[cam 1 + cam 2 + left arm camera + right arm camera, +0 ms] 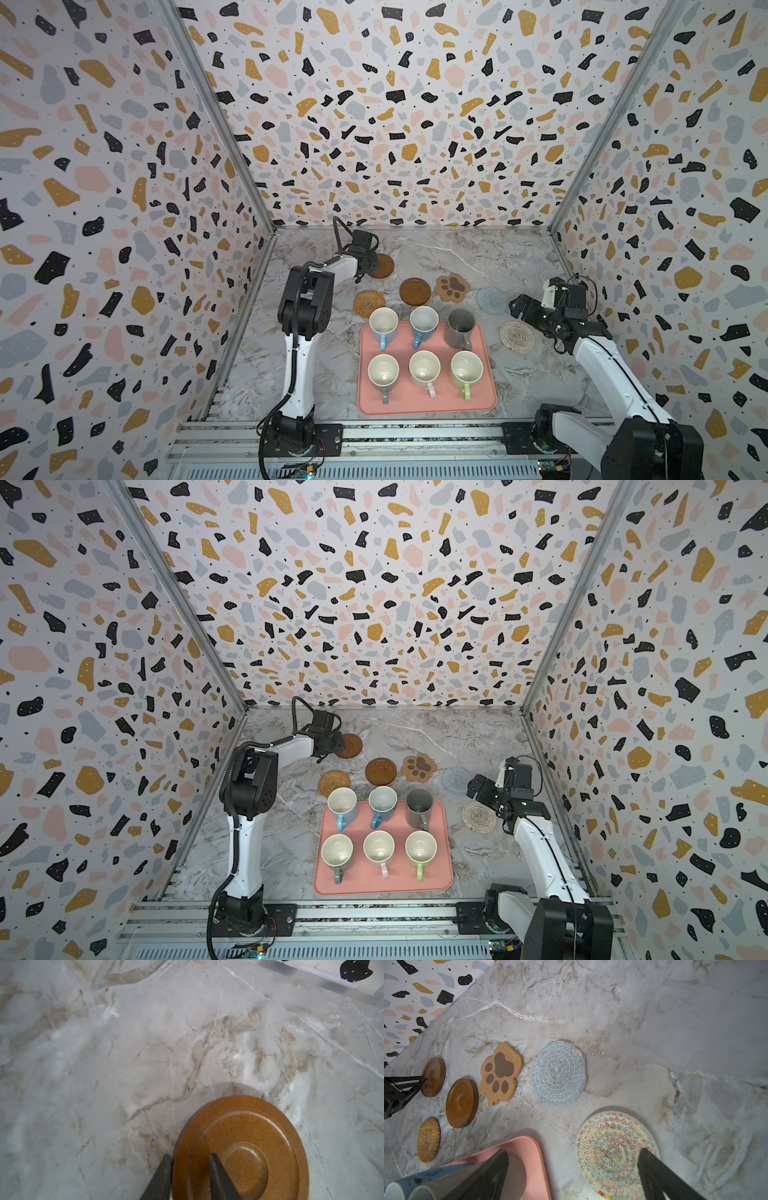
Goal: Place cups on coasters
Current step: Move the coaster to the top-center of the table.
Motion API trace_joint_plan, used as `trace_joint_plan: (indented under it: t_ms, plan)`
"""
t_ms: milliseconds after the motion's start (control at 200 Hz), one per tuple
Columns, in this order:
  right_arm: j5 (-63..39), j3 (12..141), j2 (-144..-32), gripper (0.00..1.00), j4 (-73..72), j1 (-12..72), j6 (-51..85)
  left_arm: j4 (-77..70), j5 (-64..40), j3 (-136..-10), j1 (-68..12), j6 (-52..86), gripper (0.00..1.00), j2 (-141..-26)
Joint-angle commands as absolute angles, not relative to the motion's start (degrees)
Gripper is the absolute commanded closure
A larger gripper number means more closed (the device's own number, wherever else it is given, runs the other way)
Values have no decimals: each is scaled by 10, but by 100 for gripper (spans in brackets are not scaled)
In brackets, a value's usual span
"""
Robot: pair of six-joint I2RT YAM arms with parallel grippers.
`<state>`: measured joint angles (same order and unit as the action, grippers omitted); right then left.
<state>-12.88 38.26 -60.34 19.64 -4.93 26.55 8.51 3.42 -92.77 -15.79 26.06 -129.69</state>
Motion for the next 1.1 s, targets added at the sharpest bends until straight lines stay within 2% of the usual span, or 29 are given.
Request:
trace_joint_plan:
  t_ms: [0,210,536,591,811,1091]
  plan:
    - [-136,383,-597,1,208,-52,264,97,29,-927,-165,294,68,-1324]
    - [-134,382,-593,1,210,-52,266,62,42,-943,-168,353,72,-1344]
    - [-132,382,-600,1,210,-52,269,56,64,-986,-171,375,73,-1362]
    - [-133,383,-600,1,211,-52,269,55,67,-983,-171,374,69,-1351]
    - [-129,393,-597,1,216,-53,267,57,79,-969,-171,351,43,-1284]
    - [-120,408,-595,1,224,-52,268,76,-27,-955,-202,309,33,-1244]
